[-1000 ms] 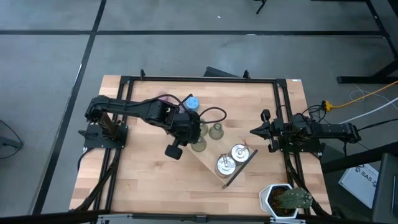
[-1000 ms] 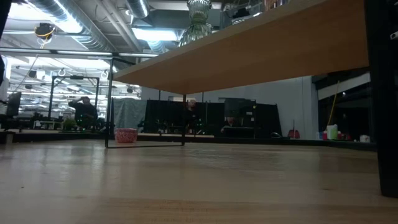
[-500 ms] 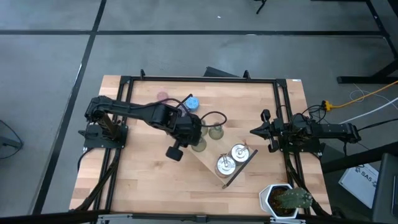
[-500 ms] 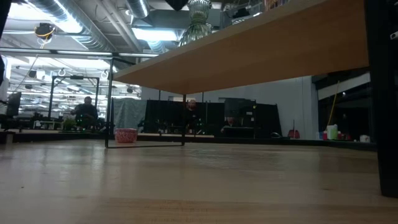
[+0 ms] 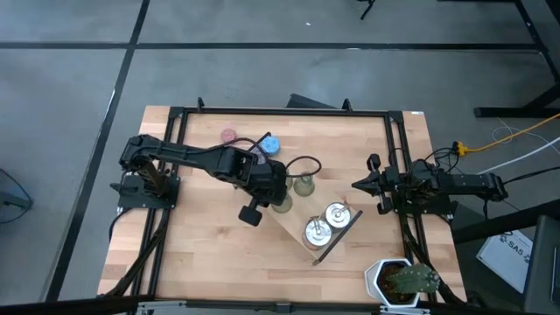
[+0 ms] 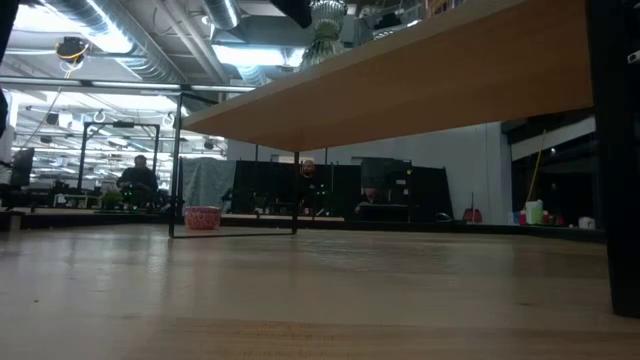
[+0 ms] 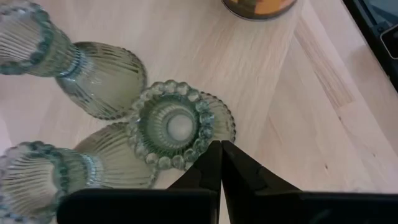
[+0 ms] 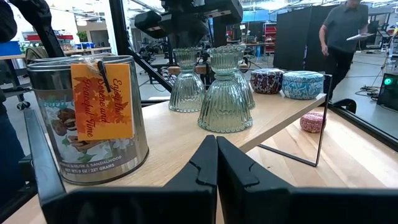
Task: Pick & Place candle stick holders
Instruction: Put the transparent candle holder on the shelf, then adjust the transparent candle holder on the shelf, then put the pink yellow scented candle on the shelf
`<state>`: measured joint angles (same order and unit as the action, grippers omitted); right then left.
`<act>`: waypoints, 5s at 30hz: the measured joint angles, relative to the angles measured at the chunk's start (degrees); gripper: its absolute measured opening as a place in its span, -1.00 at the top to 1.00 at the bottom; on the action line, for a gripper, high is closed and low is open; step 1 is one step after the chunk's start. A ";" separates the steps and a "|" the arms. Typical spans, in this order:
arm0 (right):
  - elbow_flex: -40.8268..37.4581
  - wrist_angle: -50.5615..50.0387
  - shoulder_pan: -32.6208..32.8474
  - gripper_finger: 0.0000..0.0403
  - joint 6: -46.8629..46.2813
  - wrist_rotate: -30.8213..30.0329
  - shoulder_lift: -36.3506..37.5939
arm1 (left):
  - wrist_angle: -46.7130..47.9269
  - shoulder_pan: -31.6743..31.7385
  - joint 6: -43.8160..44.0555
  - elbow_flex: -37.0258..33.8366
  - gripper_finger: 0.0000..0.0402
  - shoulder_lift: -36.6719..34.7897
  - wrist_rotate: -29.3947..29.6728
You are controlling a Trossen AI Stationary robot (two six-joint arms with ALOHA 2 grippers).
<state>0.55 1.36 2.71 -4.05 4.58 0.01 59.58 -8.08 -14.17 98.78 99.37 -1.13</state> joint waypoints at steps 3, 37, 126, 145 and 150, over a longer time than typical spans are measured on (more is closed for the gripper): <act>0.01 0.00 0.01 1.00 0.00 0.00 0.00 | -0.41 0.23 -0.03 0.00 0.99 0.00 0.05; 0.00 0.00 0.00 1.00 0.00 0.00 0.00 | -5.37 0.38 2.54 0.02 0.99 0.44 2.11; 0.01 0.01 0.01 1.00 0.00 0.00 0.00 | 6.50 16.87 1.05 5.30 0.99 -3.60 0.99; 0.01 -0.01 -0.01 1.00 0.00 0.00 0.00 | 7.78 28.14 1.54 -4.33 0.99 -12.30 3.21; -0.01 -0.01 0.01 1.00 0.00 0.00 0.00 | 7.05 32.09 1.62 -10.15 0.99 -14.64 3.18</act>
<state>0.54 1.34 2.72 -4.05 4.58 0.01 66.63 24.00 -12.55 88.63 84.73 2.04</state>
